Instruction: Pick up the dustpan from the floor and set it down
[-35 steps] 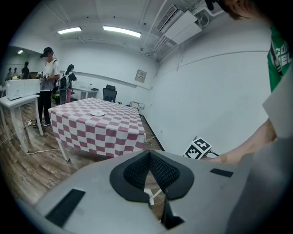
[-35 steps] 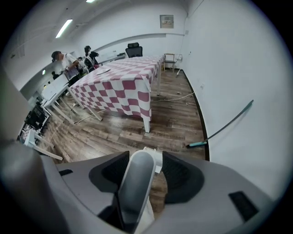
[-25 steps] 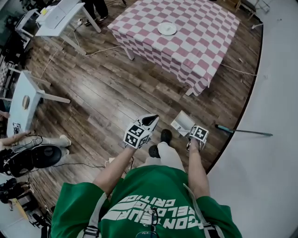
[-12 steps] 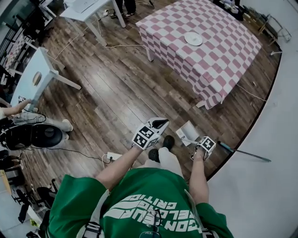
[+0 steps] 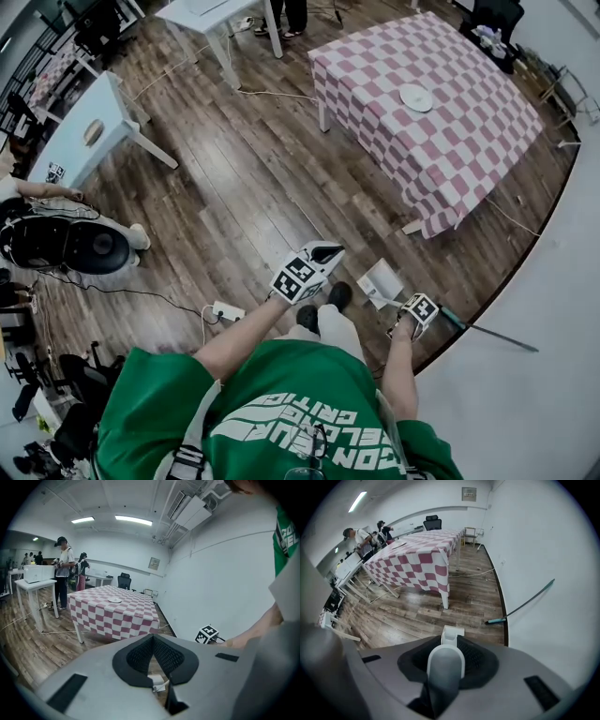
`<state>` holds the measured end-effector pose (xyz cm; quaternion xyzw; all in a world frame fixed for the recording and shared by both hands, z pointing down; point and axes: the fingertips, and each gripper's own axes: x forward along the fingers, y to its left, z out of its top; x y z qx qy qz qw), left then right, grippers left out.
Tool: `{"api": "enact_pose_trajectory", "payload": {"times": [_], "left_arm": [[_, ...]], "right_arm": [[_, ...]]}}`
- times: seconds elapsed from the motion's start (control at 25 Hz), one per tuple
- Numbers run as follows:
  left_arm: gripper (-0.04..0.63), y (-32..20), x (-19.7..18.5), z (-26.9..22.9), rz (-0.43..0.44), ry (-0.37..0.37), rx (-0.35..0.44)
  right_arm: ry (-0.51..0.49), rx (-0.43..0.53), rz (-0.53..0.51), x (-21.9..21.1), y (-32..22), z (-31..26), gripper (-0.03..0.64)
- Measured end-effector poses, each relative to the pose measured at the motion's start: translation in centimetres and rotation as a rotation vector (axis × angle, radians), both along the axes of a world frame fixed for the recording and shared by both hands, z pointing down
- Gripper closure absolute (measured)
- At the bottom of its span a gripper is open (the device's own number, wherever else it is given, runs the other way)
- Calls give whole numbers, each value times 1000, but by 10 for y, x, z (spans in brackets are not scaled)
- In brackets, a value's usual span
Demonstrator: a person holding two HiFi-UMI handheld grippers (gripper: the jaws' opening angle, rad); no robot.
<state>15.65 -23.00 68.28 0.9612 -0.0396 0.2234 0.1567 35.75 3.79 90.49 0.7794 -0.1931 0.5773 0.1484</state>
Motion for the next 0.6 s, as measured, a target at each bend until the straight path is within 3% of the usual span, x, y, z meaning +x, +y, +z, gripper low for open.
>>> {"api": "enact_pose_trajectory", "payload": {"times": [0.2,0.6], "left_arm": [[591,0,-17,-7,-29,17,10],[592,-3,-71,-29,-104,76,39]], "right_arm": [[12,21,-70,-4,-6,-15,506],[68,51,-340,-40,-47,-62,506]]}}
